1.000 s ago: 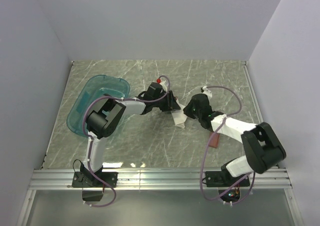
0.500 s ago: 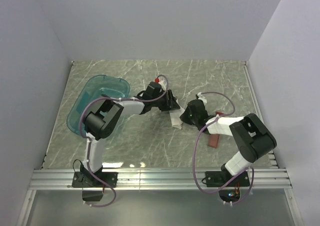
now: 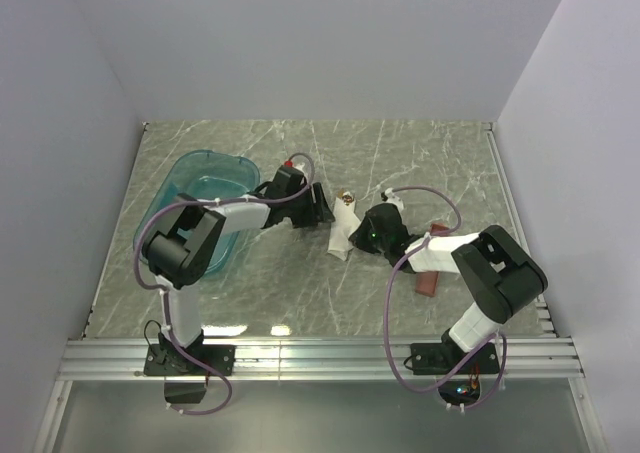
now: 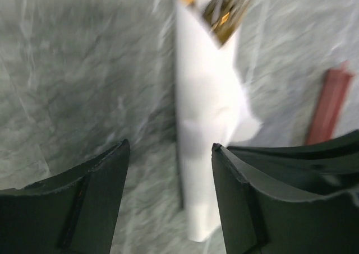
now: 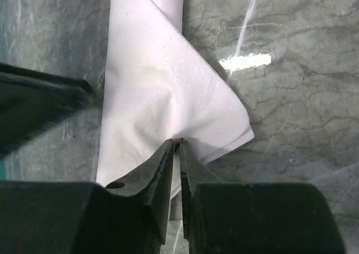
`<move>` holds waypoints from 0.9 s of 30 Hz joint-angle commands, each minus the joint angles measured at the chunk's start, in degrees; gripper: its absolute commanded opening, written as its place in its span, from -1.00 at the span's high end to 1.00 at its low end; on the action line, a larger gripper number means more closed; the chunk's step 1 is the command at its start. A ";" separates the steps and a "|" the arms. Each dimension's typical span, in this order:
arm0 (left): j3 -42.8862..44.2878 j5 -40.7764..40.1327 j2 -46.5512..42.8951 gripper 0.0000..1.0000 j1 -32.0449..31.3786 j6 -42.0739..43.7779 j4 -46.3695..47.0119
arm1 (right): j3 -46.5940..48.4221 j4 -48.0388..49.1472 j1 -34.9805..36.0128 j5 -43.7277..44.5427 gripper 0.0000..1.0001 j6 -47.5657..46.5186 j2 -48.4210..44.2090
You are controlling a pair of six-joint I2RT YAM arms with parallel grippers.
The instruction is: Place the utensils on the paper napkin and roll it up
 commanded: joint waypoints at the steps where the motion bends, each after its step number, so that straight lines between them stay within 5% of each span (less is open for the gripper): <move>1: 1.73 3.53 2.46 -0.33 -0.42 4.94 -2.59 | -1.48 -0.35 0.21 1.08 0.66 0.80 1.22; 18: 4.28 13.20 9.40 -0.06 -2.80 4.95 -3.91 | -3.59 -2.37 0.21 3.28 0.67 2.30 0.08; 27: 2.00 24.27 10.63 0.70 0.01 -0.49 4.69 | -3.33 -2.54 0.12 3.36 0.67 1.60 -1.67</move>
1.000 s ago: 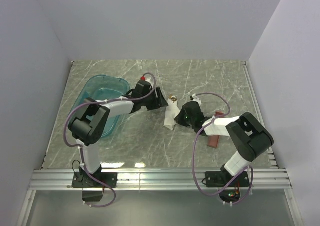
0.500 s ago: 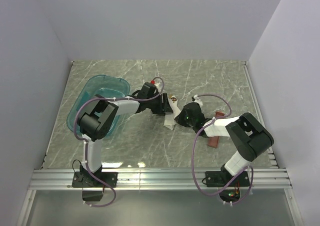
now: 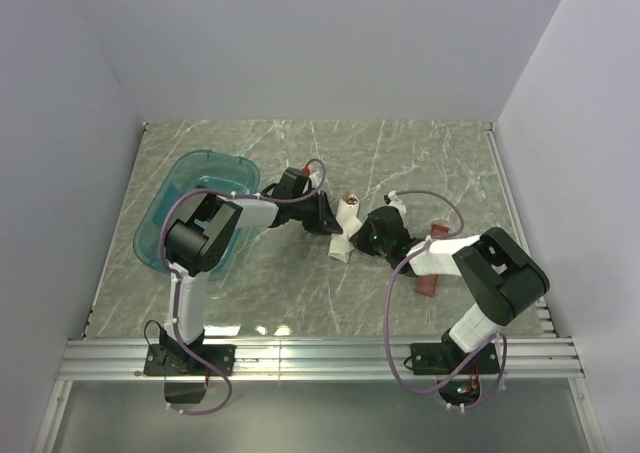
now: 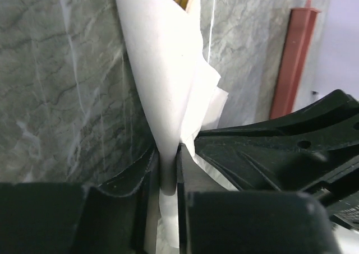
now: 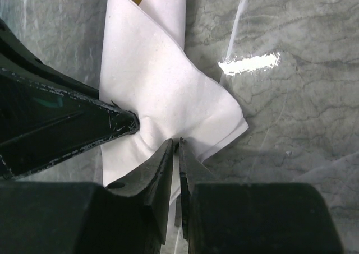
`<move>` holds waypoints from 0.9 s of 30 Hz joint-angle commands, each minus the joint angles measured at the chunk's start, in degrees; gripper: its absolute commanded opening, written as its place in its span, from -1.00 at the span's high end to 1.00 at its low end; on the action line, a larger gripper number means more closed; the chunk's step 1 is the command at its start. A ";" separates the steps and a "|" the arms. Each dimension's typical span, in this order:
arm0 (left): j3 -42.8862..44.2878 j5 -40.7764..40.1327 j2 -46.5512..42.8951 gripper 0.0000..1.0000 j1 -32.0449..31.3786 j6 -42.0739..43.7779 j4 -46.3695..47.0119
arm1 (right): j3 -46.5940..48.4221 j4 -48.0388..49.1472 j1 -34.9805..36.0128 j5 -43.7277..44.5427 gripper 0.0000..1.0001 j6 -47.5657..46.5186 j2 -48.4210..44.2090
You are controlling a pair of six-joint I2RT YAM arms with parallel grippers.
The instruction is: Place the utensils on the paper napkin and roll it up
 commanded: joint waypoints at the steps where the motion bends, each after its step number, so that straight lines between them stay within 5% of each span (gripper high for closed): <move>1: -2.04 7.64 2.26 0.70 0.58 -2.53 1.75 | -1.05 -5.62 0.12 2.65 0.67 -1.14 -1.28; 6: -2.48 6.34 0.07 0.58 0.76 -3.06 2.81 | 1.32 -8.26 0.12 3.26 0.67 -2.72 -2.51; 8: -3.71 5.20 -1.16 0.22 0.67 -4.21 4.57 | 1.32 -8.00 0.12 2.91 0.67 -2.63 -2.78; 12: -1.35 1.68 0.06 -0.07 -0.47 -0.79 -1.57 | 0.88 -7.21 0.56 2.21 0.67 -1.67 0.02; 19: -0.38 0.00 -3.18 -0.13 -1.35 -0.17 -0.88 | -1.13 -14.93 0.91 10.29 0.70 0.53 -2.07; 27: 1.56 -0.52 -3.09 -0.11 -3.02 0.01 0.18 | -2.98 -13.28 1.44 9.94 0.71 1.41 -1.99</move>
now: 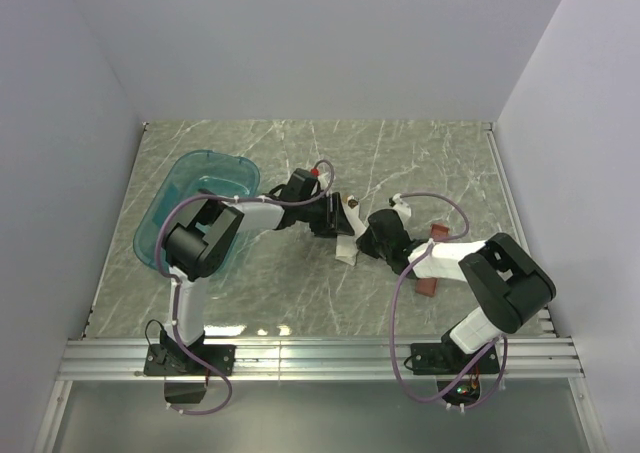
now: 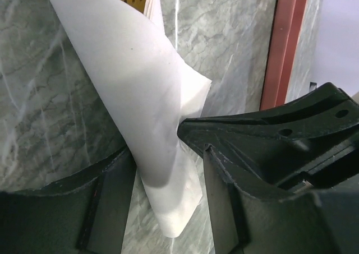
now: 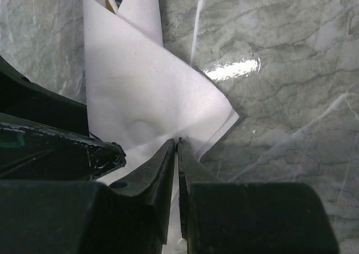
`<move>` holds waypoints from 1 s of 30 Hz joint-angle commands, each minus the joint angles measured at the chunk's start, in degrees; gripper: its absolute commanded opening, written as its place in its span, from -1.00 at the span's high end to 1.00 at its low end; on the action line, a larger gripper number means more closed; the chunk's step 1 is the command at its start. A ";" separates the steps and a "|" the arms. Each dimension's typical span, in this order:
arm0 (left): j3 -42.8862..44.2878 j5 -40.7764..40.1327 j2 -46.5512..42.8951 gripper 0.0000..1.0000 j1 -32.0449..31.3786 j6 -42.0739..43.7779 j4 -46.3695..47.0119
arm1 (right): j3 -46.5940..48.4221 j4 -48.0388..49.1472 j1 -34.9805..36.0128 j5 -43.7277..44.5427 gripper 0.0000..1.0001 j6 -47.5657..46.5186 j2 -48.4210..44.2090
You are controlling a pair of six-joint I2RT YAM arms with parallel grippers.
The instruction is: Place the utensils on the paper napkin and roll it up
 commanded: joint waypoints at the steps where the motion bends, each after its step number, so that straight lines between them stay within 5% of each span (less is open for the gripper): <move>1: 0.49 -1.22 -2.07 -0.12 -0.38 1.56 0.79 | -2.96 -6.07 0.28 3.41 0.71 -0.43 0.81; 12: 0.83 -12.73 -5.58 -0.14 0.68 1.04 -2.11 | -5.86 -8.35 0.19 6.40 0.72 -0.07 -3.40; 16: 7.94 -14.05 -5.50 -0.10 0.86 3.14 -3.69 | -5.34 -7.99 0.19 6.13 0.71 -3.14 -5.08; 25: 28.33 -4.13 7.05 -0.02 0.24 7.10 -4.55 | -4.90 -7.64 0.19 5.16 0.57 -4.90 -6.57; 30: 29.67 -0.44 12.43 0.02 -0.11 6.93 -2.38 | -3.23 -8.87 0.28 4.81 0.49 -6.05 -9.56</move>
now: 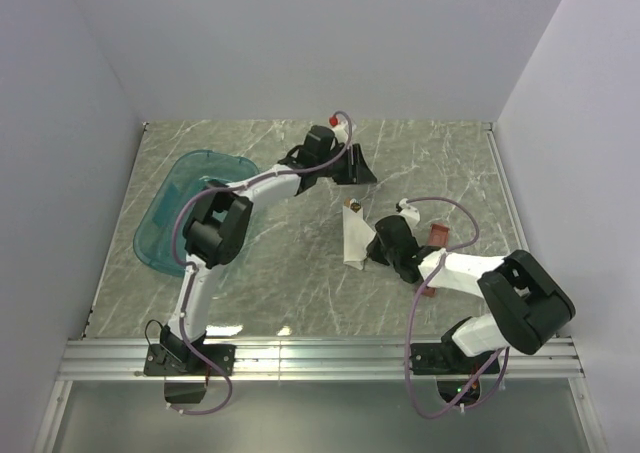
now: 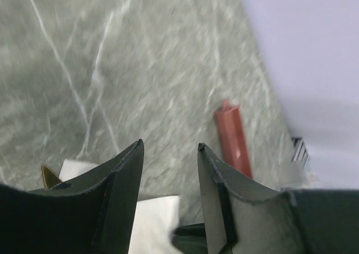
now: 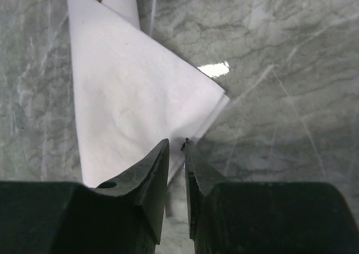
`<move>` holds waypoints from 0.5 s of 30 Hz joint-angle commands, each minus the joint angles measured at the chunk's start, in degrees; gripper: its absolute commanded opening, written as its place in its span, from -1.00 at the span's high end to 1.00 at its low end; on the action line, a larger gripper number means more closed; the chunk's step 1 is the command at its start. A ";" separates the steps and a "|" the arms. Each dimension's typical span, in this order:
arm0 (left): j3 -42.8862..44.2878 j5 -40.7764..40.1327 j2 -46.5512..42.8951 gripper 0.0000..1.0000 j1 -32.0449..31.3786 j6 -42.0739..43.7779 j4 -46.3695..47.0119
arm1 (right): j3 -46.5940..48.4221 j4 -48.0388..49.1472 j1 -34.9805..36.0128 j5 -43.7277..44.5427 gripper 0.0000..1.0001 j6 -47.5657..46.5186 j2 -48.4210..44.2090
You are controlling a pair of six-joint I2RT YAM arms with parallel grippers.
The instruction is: Place the utensils on the paper napkin and roll it up
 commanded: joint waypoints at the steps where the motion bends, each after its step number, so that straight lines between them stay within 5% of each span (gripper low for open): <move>1: -0.54 4.90 3.40 0.03 -0.61 1.16 0.81 | 1.10 -5.19 0.10 1.51 0.49 -2.27 -2.54; 15: -5.99 -2.21 4.11 0.12 0.17 3.44 -0.93 | 3.39 -6.44 -0.16 1.08 0.41 -2.10 0.19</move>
